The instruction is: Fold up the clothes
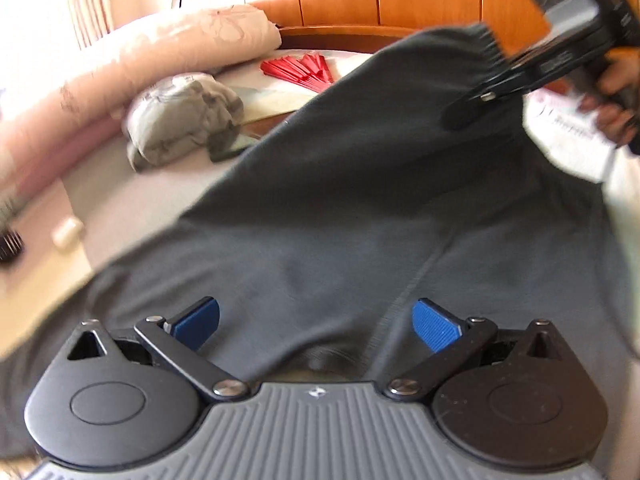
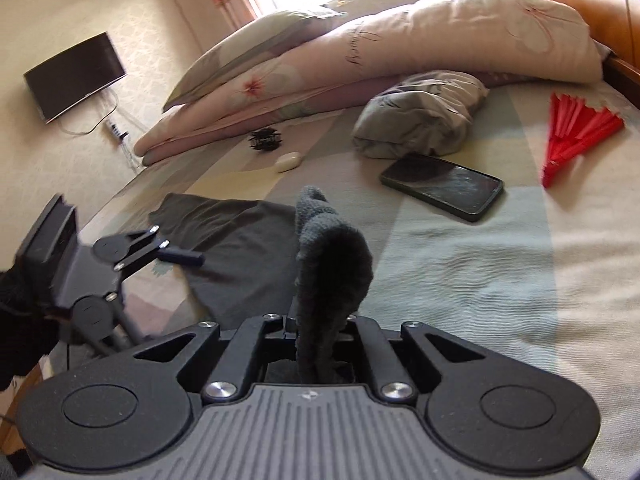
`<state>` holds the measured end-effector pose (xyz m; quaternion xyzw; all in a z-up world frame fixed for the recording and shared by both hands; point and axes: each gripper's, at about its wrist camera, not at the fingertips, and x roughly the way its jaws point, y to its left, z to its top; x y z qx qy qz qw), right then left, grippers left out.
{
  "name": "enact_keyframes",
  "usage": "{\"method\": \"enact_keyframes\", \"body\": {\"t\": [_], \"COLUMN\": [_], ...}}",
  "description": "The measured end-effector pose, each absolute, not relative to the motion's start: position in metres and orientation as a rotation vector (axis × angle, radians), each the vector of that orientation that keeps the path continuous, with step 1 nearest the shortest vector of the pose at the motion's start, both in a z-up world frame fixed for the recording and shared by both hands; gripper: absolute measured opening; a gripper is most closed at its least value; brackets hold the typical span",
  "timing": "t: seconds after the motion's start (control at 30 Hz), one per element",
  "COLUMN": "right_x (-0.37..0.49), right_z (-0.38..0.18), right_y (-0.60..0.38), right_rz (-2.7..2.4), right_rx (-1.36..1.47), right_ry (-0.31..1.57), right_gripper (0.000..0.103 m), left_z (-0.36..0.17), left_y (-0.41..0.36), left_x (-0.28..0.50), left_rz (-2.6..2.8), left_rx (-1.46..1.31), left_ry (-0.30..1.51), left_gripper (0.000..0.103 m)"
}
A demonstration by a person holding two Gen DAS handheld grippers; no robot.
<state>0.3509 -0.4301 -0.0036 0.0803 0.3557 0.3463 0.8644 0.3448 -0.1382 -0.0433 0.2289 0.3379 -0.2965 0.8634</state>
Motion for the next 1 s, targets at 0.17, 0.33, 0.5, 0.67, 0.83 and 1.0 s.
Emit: {"method": "enact_keyframes", "body": {"t": [0.17, 0.33, 0.5, 0.67, 0.83, 1.0], "right_x": [0.332, 0.310, 0.299, 0.297, 0.294, 0.294], "right_z": [0.000, -0.007, -0.020, -0.025, -0.026, -0.030], "right_y": [-0.422, -0.415, -0.412, -0.415, -0.417, -0.417], "right_rz": [0.792, 0.848, 0.850, 0.844, 0.837, 0.832], "right_rx": [0.128, 0.039, -0.011, -0.001, 0.002, 0.009], "right_ry": [0.746, 0.779, 0.821, 0.832, 0.836, 0.846], "right_gripper": [0.008, 0.008, 0.008, 0.008, 0.009, 0.010], "left_z": [-0.054, -0.067, -0.078, -0.084, -0.092, -0.098], "left_y": [-0.149, -0.153, -0.147, -0.143, -0.139, -0.133], "left_x": [0.352, 0.362, 0.365, 0.366, 0.362, 0.361], "left_rz": [-0.547, -0.497, -0.457, -0.460, -0.522, -0.541], "left_rx": [0.623, 0.714, 0.790, 0.882, 1.043, 1.210], "left_ry": [0.608, 0.542, 0.480, 0.408, 0.298, 0.229], "left_gripper": [0.102, 0.102, 0.102, 0.102, 0.102, 0.102]}}
